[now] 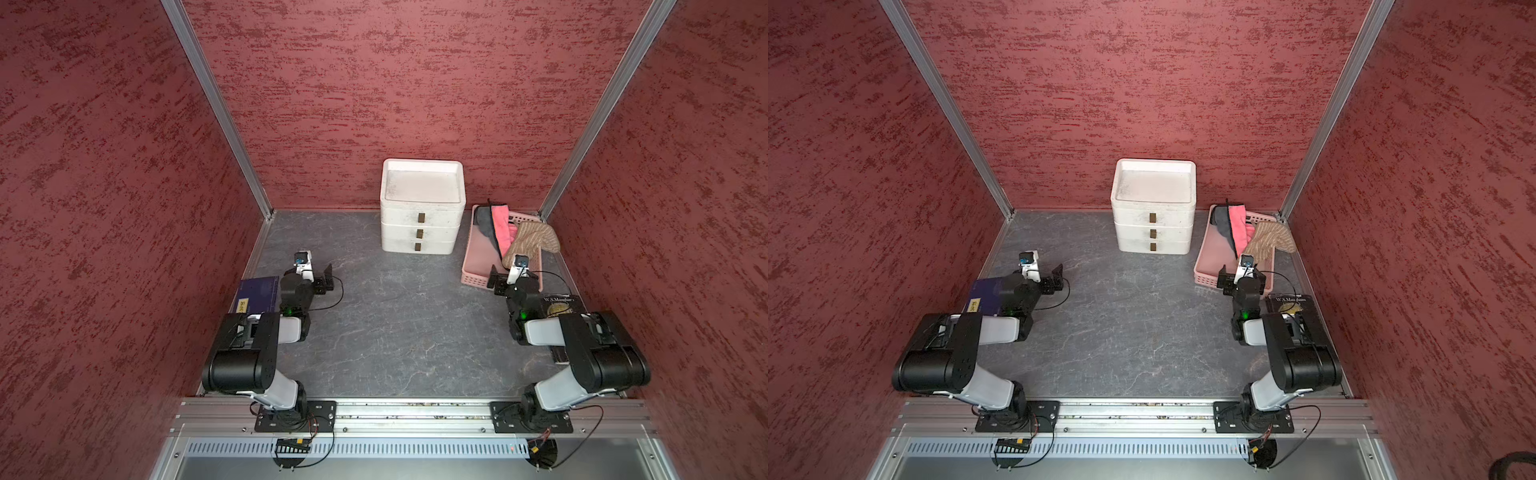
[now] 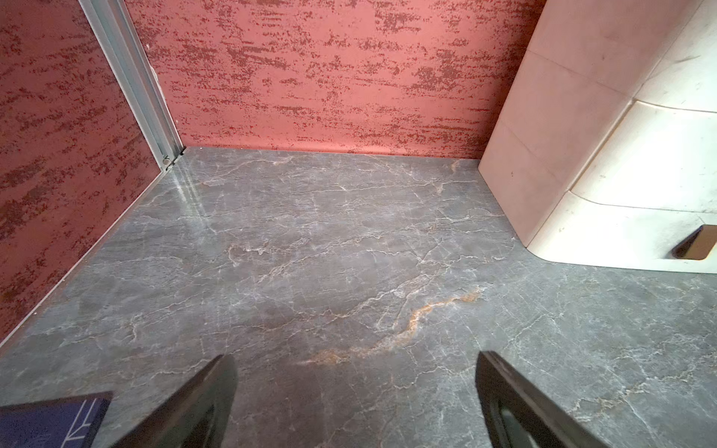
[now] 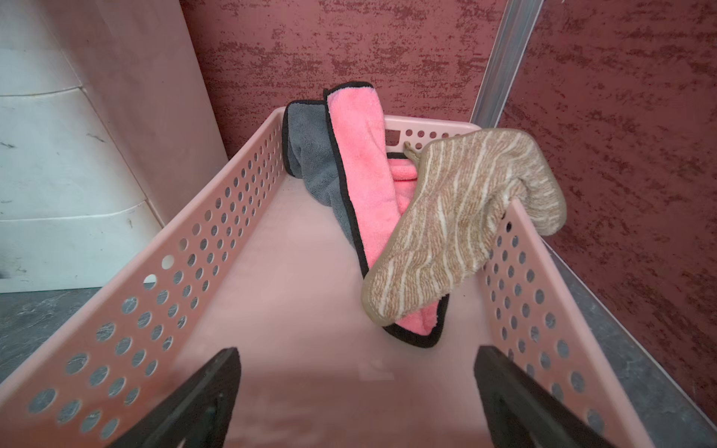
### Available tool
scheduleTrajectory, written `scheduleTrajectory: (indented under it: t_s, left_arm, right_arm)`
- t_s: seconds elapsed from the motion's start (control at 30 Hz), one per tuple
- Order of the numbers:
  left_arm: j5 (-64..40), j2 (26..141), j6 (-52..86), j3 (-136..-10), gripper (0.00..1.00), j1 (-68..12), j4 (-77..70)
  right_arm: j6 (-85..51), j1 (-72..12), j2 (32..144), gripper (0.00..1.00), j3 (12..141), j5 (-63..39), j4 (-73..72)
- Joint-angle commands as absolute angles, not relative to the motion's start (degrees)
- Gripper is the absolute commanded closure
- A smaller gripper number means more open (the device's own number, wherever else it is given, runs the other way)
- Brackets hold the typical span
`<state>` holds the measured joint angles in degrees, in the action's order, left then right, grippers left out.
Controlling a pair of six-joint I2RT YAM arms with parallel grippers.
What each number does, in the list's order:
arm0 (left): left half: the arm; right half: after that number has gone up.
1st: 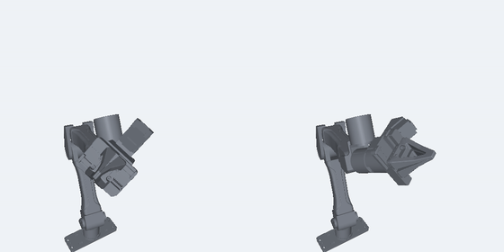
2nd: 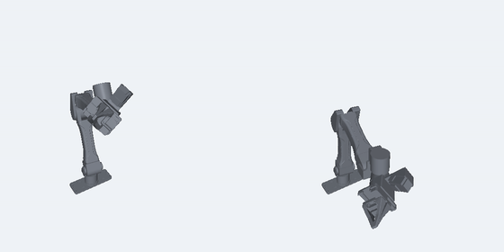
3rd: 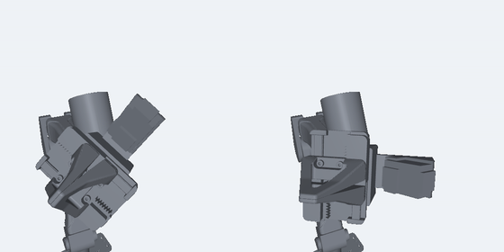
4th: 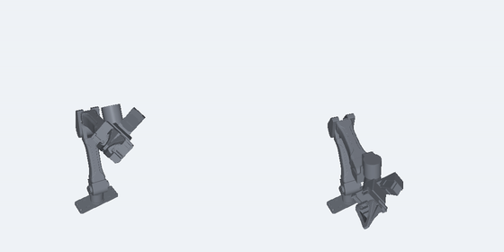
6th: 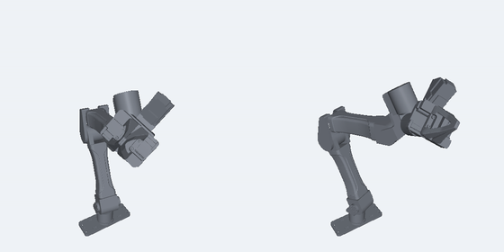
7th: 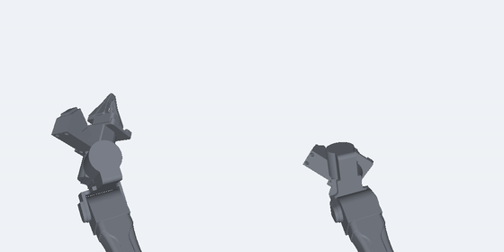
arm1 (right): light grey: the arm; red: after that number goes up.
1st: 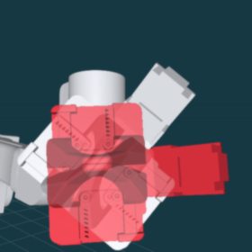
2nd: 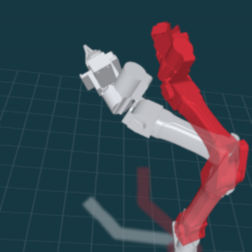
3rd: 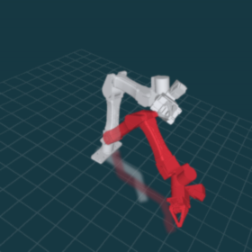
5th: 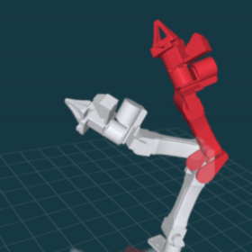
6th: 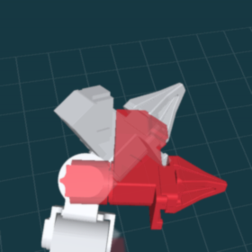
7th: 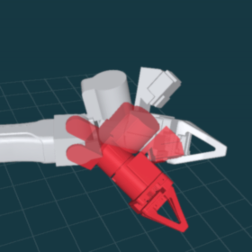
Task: Fold the square dishcloth
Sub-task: Pick up the cleaning item from the bin.
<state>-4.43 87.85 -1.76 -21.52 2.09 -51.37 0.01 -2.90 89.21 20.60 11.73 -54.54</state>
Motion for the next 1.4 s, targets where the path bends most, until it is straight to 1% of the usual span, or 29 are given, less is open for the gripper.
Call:
scheduleTrajectory:
  t_s: [0.0,0.47,0.5,0.53,0.57,0.6,0.63,0.67,0.7,0.77,0.8,0.87,0.93,0.97,1.07,1.13,1.2,1.27,1.37]
  left_arm:
    - [-5.0,87.7,-1.2,-21.7,0.00,2.4,-51.7]
    - [-5.3,87.6,-1.3,-21.7,0.00,2.3,-51.7]
    - [-5.7,87.6,-1.4,-21.7,0.00,2.4,-51.7]
    - [-7.2,87.5,-1.9,-21.7,0.00,2.5,-51.5]
    - [-8.9,86.6,-2.4,-21.8,0.00,2.6,-50.5]
    - [-9.9,84.7,-2.6,-22.3,0.00,2.7,-47.3]
    - [-10.8,82.2,-2.8,-23.8,0.00,2.8,-41.7]
    - [-11.2,77.8,-3.0,-26.1,0.00,2.8,-34.3]
    - [-11.8,74.3,-3.5,-29.3,0.00,2.8,-26.5]
    - [-14.3,69.7,-4.2,-36.5,0.00,3.2,-10.9]
    - [-15.7,68.8,-4.0,-40.2,0.00,3.4,-5.5]
    - [-18.1,68.5,-3.3,-45.2,0.00,3.7,5.7]
    - [-20.2,68.9,-2.8,-46.6,0.00,3.8,9.5]
    - [-21.3,69.1,-2.9,-45.7,0.00,3.8,9.4]
    - [-23.0,69.5,-4.1,-40.2,0.00,3.5,4.7]
    - [-23.0,70.2,-4.5,-36.7,0.00,3.6,-0.1]
    - [-23.7,71.4,-5.0,-34.9,0.00,3.4,-2.1]
    - [-24.5,73.0,-5.3,-34.8,0.00,3.2,-2.2]
    - [-25.9,74.4,-5.7,-35.0,0.00,2.7,-2.2]
  right_arm:
    - [-0.2,-2.9,88.9,0.01,21.1,11.3,-55.0]
    - [-0.3,-3.0,88.9,0.01,21.3,11.3,-54.6]
    - [-0.2,-3.2,88.3,0.01,21.2,12.2,-54.9]
    - [0.1,-3.5,86.7,0.01,21.4,12.2,-52.2]
    - [1.5,-5.2,84.7,0.01,21.1,12.2,-51.4]
    - [1.7,-7.5,81.0,0.01,22.7,21.2,-46.4]
    - [-0.6,-8.3,77.9,0.01,25.5,26.6,-37.7]
    - [-5.1,-8.2,73.8,0.01,28.8,30.1,-28.4]
    - [-8.6,-8.0,71.2,0.02,31.6,31.3,-19.9]
    - [-15.8,-7.7,66.9,0.01,36.0,28.3,-11.7]
    - [-21.0,-7.6,65.2,0.01,37.7,26.9,-8.1]
    - [-23.5,-7.3,63.7,0.01,41.3,22.1,-3.9]
    - [-23.3,-7.0,66.5,0.01,47.3,19.5,0.4]
    - [-24.4,-6.9,69.8,0.02,53.4,21.0,8.2]
    - [-25.2,-6.7,85.1,0.02,73.7,24.1,29.1]
    - [-26.4,-6.5,93.8,0.02,83.7,28.3,39.1]
    - [-28.3,-4.7,99.9,0.05,90.7,28.9,44.8]
    - [-30.9,-2.0,104.2,0.09,95.5,26.0,49.5]
    - [-32.1,0.7,109.2,0.14,99.2,22.1,51.2]
